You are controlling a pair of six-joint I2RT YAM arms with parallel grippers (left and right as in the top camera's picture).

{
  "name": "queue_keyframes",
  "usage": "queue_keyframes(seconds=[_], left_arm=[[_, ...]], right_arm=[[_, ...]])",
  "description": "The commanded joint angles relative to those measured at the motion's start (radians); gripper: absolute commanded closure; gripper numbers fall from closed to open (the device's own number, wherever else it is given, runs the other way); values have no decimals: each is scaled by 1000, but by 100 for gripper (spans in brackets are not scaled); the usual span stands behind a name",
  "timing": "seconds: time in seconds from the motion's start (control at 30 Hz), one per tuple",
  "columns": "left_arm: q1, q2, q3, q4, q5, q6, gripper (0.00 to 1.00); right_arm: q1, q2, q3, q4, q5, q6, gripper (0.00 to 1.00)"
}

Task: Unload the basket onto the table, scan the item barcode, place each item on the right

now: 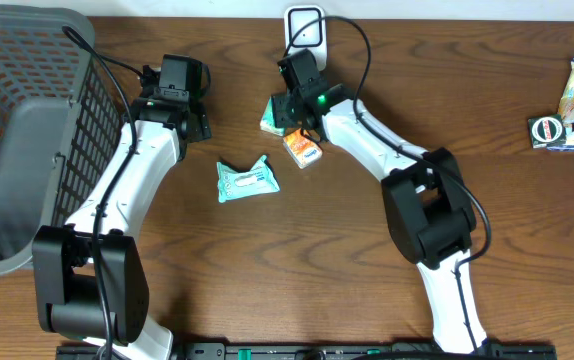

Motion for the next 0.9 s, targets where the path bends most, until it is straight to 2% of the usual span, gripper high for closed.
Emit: queue_keyframes(seconds=[0.0,0.27,0.33,0.43,0.57,0.87], left_arm=[[1,-4,12,-3,-13,5,2],[1,-4,12,-3,-13,5,2],[1,-4,12,-3,-13,5,2],[1,-4,12,-3,-13,5,2],[1,-4,12,-3,-13,5,2],[1,-4,12,-3,-13,5,2]], right_arm=[[11,8,0,11,0,14,58],[16,43,0,29,6,14,60],[16,51,0,21,28,13,67],[16,51,0,-10,143,13,98],[2,50,0,-79,278,13,99],[-68,31,40,-269,301,13,99]])
